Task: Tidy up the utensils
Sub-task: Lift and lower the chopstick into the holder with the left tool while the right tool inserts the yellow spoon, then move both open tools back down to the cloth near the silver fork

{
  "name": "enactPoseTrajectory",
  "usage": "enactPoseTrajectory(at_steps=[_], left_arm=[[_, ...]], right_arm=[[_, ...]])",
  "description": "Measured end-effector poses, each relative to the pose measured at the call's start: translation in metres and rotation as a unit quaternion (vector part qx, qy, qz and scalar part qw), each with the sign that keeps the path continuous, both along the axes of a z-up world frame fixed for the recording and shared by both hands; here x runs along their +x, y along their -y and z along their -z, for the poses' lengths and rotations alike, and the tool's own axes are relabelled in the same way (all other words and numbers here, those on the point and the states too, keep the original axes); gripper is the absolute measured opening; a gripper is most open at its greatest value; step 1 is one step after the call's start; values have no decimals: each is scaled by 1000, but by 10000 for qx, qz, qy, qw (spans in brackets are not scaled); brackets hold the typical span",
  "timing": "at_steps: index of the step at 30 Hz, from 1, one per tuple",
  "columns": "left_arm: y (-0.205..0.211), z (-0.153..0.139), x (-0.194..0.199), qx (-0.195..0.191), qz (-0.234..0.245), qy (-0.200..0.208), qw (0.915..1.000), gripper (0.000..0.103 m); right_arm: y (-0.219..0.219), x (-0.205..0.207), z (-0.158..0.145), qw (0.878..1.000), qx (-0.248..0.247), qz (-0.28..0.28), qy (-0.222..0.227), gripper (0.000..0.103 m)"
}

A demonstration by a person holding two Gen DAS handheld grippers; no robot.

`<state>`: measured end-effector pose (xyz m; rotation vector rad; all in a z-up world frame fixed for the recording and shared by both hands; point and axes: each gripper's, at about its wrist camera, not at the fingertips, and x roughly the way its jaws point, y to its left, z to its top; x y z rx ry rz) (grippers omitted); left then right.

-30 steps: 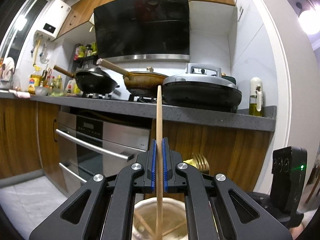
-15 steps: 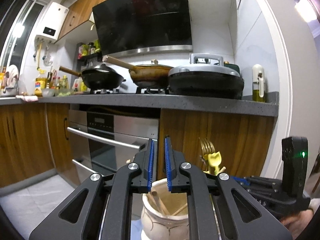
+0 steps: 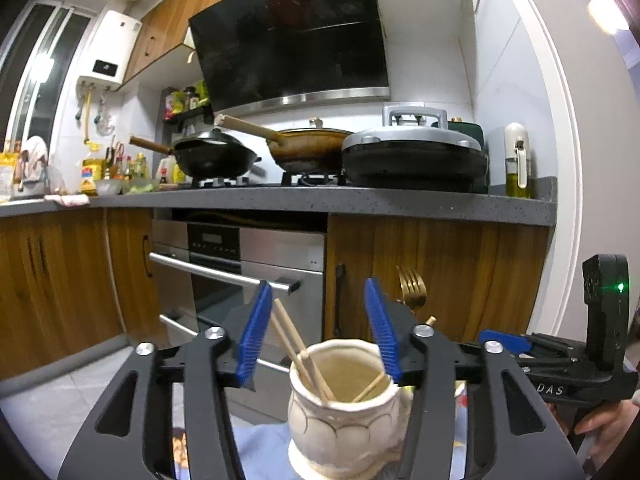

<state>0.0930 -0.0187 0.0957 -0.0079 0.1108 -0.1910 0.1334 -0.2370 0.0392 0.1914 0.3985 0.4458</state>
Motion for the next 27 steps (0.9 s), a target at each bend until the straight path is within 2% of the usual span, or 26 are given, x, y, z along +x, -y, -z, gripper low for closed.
enactPoseTrajectory(at_steps=[3, 5, 10, 16, 27], left_arm=[[-4, 2, -12, -88, -108, -70, 9999, 64], [-7, 4, -19, -146, -135, -142, 9997, 72], [-9, 18, -37, -160, -294, -428, 9985, 88], [-15, 41, -54, -288, -340, -760, 9961, 92], [-40, 78, -72, -539, -755, -1339, 9866, 93]], right_arm=[[3, -9, 1, 10000, 6, 8, -60, 74], [6, -18, 2, 10000, 30, -5, -92, 85], [6, -41, 8, 9999, -26, -62, -93, 98], [1, -55, 21, 9993, -250, -8, -266, 98], [-1, -70, 35, 9976, -440, -20, -538, 98]])
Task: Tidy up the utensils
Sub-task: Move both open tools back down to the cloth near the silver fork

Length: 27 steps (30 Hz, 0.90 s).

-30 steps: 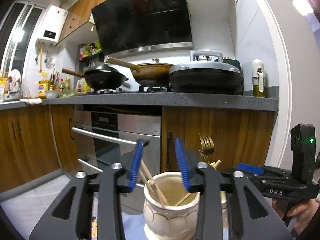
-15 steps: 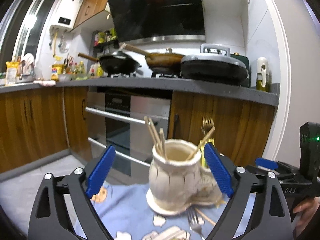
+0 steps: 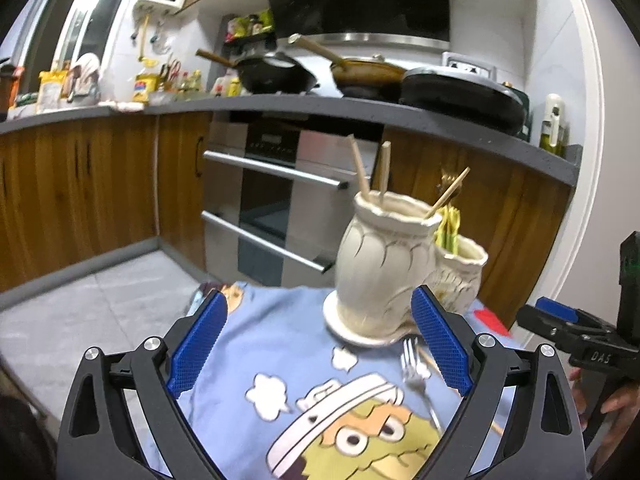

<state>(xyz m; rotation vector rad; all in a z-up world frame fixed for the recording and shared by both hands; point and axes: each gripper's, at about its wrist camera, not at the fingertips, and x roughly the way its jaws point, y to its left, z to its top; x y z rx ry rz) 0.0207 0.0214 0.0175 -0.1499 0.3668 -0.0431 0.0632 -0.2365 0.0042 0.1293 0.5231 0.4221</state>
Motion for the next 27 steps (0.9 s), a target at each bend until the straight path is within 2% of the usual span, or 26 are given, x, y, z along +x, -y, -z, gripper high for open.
enactPoseTrajectory(at_steps=[10, 17, 27], left_arm=[[-6, 18, -5, -57, -149, -273, 9995, 93], [-11, 24, -4, -117, -170, -474, 9987, 93], [-20, 30, -7, -335, -45, -523, 9981, 94]], right_arm=[[-13, -14, 4, 9997, -200, -163, -25, 98], [-24, -16, 16, 9984, -403, -205, -341, 98], [-53, -29, 26, 9947, -760, -499, -471, 98]])
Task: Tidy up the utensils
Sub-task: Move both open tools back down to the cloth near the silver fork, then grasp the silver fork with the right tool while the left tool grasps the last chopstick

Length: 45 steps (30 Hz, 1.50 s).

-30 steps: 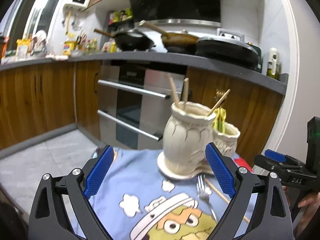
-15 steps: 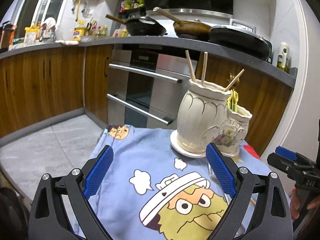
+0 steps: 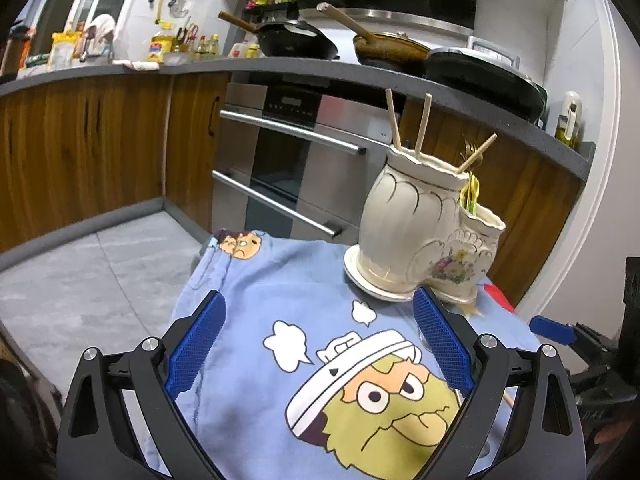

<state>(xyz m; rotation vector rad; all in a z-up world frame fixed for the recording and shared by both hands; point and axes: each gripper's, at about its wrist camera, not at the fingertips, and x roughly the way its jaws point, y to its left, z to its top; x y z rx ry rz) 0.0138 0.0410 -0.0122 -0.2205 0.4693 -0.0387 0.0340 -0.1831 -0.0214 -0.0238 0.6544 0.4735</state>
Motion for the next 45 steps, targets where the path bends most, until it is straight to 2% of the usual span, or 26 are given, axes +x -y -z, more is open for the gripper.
enactPoseTrajectory(at_steps=[6, 9, 12, 14, 17, 20, 24, 28, 31, 36, 38, 41, 45], left_arm=[[1, 2, -1, 74, 89, -14, 9999, 94], [0, 0, -2, 42, 107, 43, 9999, 94], [-4, 0, -3, -36, 115, 86, 9999, 94], [-7, 0, -3, -120, 112, 80, 9998, 94], [-9, 1, -3, -232, 157, 68, 9996, 94], [-9, 0, -4, -268, 232, 100, 9993, 94], [-12, -1, -4, -339, 219, 134, 9991, 94], [-16, 0, -4, -480, 225, 112, 9985, 94], [-17, -1, -5, -507, 219, 140, 9984, 94], [-18, -1, -6, -547, 241, 149, 9981, 94], [-17, -1, -6, -532, 249, 149, 9982, 94], [-16, 0, -5, -516, 259, 138, 9982, 94], [-13, 1, -5, -434, 284, 103, 9986, 94]], right_arm=[[-11, 0, 8, 9996, -37, -120, -256, 98], [-16, 0, 11, 9993, -147, -96, -329, 93], [-21, -1, 13, 9990, -293, -67, -340, 81], [-23, -1, 15, 9986, -354, -51, -394, 64], [-28, 0, 21, 9965, -275, -216, -755, 50], [-39, 1, 27, 9929, -191, -403, -1104, 42], [-55, 5, 29, 9924, -557, -250, -1073, 36], [-58, 18, 29, 9908, -734, 2, -1137, 27], [-57, 29, 33, 9886, -766, 114, -1288, 27], [-58, 33, 34, 9879, -954, 259, -1194, 17], [-58, 34, 34, 9880, -938, 223, -1209, 10], [-62, 30, 34, 9884, -1044, 171, -1086, 9], [-55, 24, 31, 9916, -750, 159, -1041, 5]])
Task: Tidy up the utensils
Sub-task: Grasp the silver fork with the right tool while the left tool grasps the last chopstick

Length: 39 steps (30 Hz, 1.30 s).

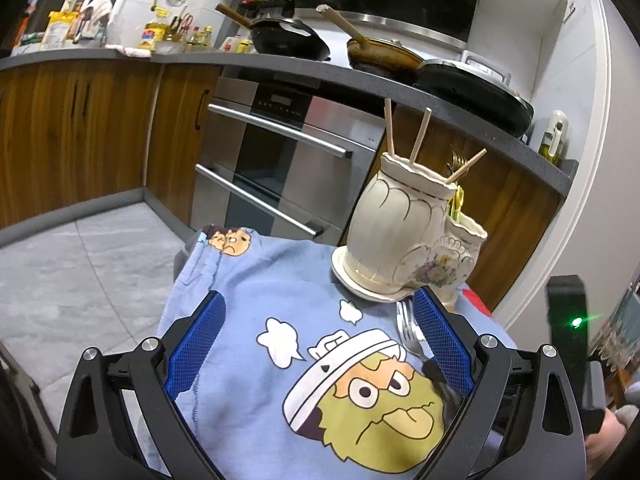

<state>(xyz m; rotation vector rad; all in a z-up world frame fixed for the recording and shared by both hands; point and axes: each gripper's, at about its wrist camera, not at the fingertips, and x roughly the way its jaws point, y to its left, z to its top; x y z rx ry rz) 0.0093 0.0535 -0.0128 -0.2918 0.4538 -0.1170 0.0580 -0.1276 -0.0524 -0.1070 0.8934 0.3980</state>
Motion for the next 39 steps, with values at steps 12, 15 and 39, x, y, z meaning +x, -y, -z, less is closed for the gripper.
enactPoseTrajectory(at_steps=[12, 15, 39], left_arm=[[35, 7, 6, 349, 254, -391, 9983, 94], [54, 10, 10, 663, 270, -499, 9962, 94], [216, 42, 67, 1914, 710, -1975, 9588, 28]], right_arm=[[66, -30, -46, 9904, 1175, -188, 703, 5], [81, -36, -55, 9874, 1301, -200, 875, 5], [154, -38, -67, 9763, 1874, 70, 1081, 5]])
